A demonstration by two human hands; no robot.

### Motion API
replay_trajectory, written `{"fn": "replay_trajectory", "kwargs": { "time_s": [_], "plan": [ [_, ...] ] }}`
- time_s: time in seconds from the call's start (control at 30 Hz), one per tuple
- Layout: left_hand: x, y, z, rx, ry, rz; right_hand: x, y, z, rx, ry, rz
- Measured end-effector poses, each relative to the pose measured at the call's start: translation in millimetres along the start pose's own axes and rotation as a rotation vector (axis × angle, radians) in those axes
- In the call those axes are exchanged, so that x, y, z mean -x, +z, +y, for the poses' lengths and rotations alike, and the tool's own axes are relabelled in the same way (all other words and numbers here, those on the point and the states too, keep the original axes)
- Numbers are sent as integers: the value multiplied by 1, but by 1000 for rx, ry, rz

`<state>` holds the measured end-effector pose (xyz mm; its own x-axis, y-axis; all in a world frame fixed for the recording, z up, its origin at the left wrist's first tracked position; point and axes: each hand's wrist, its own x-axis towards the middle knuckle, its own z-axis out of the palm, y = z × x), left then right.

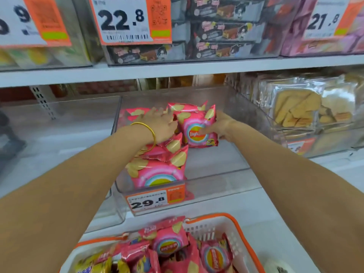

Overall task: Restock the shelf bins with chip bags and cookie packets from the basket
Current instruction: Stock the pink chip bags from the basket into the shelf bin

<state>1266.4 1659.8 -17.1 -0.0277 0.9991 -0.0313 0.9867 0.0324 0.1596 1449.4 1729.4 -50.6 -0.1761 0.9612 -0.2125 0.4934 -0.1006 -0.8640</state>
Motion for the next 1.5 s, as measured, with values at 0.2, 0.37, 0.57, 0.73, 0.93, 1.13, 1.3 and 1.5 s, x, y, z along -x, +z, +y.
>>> {"fn": "replay_trajectory", "kwargs": {
  "time_s": [0.2, 0.37, 0.57, 0.73, 0.93, 1.13, 1.3, 1.5],
  "plan": [
    [-6, 15, -12, -179, -5, -86, -14, 12, 12, -42, 60, -53],
    [-9, 14, -11, -267, -47, -96, -13, 20, 11, 23, -32, -84],
    [4, 5, 0, -266, 4, 44, -14, 20, 10, 124, 7, -100],
    [-9, 3, 5, -157, 196, -36, -17, 23, 11, 109, 11, -49],
    [-15, 7, 4, -120, 184, -52, -17, 23, 13, 153, 16, -105],
    [14, -6, 6, -9, 222, 145, 3, 4, 8, 143, 125, -99],
    [89, -12, 19, 226, 484, 543, 74, -21, -16, 231, -108, 122],
    [206, 52, 19, 458, 531, 457, 206, 9, 35, 170, -209, -251]
  ]
}}
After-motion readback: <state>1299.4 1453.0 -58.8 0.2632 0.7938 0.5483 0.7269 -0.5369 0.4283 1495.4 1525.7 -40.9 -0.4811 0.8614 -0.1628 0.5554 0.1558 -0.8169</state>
